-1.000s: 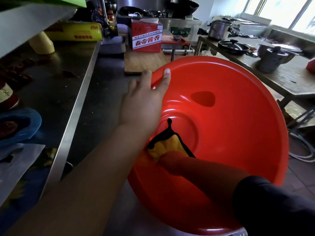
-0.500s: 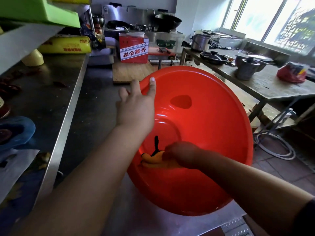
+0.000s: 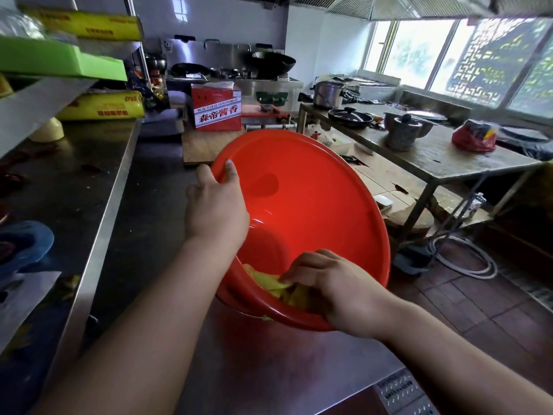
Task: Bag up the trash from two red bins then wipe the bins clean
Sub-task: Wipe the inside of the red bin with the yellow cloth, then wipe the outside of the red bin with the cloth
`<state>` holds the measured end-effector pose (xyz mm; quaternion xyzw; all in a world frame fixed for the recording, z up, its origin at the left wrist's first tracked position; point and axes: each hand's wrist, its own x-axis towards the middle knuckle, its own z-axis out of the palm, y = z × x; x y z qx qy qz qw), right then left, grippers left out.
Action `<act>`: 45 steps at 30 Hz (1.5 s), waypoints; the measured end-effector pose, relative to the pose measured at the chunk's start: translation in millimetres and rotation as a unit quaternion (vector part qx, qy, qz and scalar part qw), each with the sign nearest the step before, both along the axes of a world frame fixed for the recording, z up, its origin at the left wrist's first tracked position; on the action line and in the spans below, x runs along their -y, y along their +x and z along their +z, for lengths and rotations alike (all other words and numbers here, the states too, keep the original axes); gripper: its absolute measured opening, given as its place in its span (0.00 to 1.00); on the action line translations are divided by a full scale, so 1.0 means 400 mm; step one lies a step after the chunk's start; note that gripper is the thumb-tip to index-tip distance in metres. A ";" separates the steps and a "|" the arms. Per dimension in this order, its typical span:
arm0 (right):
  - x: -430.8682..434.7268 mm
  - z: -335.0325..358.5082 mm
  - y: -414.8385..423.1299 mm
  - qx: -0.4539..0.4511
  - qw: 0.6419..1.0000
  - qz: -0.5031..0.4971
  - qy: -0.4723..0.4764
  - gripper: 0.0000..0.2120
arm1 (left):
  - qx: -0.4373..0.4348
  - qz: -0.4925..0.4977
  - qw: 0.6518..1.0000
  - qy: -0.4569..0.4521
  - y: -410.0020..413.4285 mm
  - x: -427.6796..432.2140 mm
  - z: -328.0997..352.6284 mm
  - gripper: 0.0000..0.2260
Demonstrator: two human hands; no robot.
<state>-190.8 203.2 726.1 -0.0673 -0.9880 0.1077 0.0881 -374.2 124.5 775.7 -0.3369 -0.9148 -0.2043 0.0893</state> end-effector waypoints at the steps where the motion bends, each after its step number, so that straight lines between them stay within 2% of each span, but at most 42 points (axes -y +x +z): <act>1: 0.014 -0.009 0.007 -0.003 1.000 0.003 -0.008 0.19 | 0.008 0.011 1.000 0.002 0.001 0.001 -0.001 0.32; 5: 0.042 -0.035 0.024 0.041 0.999 0.003 -0.006 0.27 | 0.033 0.034 0.999 0.012 0.002 0.012 -0.001 0.33; 9: 0.040 -0.042 0.022 0.036 0.999 0.013 -0.011 0.22 | 0.025 0.011 0.999 0.039 0.011 0.031 -0.005 0.32; 14: 0.021 -0.019 0.011 -0.002 1.000 0.001 -0.007 0.17 | -0.065 -0.090 0.994 0.015 0.023 0.055 -0.039 0.22; 18: -0.009 0.003 -0.002 -0.031 0.999 -0.011 -0.009 0.19 | -0.113 -0.206 0.972 0.002 0.044 0.080 -0.071 0.13; 20: -0.017 0.011 -0.005 -0.048 0.998 -0.023 -0.030 0.19 | -0.117 -0.233 0.965 -0.009 0.056 0.093 -0.083 0.15; 23: -0.026 0.016 -0.013 -0.079 0.995 -0.039 -0.052 0.20 | -0.123 -0.221 0.967 0.003 0.054 0.114 -0.092 0.22; 27: -0.027 0.022 -0.029 -0.141 0.988 -0.050 -0.036 0.22 | -0.123 -0.215 0.967 -0.054 0.047 0.144 -0.096 0.28; 31: -0.017 0.032 -0.045 -0.173 0.983 -0.062 0.023 0.22 | -0.104 -0.210 0.967 -0.100 0.035 0.161 -0.091 0.34; 35: -0.016 0.042 -0.052 -0.166 0.983 -0.052 0.054 0.22 | -0.097 -0.204 0.969 -0.103 0.031 0.170 -0.098 0.34; 40: -0.016 0.056 -0.049 -0.196 0.976 -0.063 0.066 0.14 | -0.081 -0.213 0.970 -0.089 0.024 0.192 -0.106 0.34; 45: 0.005 0.053 -0.034 -0.235 0.957 -0.126 0.117 0.15 | -0.051 -0.215 0.974 -0.052 0.036 0.203 -0.113 0.23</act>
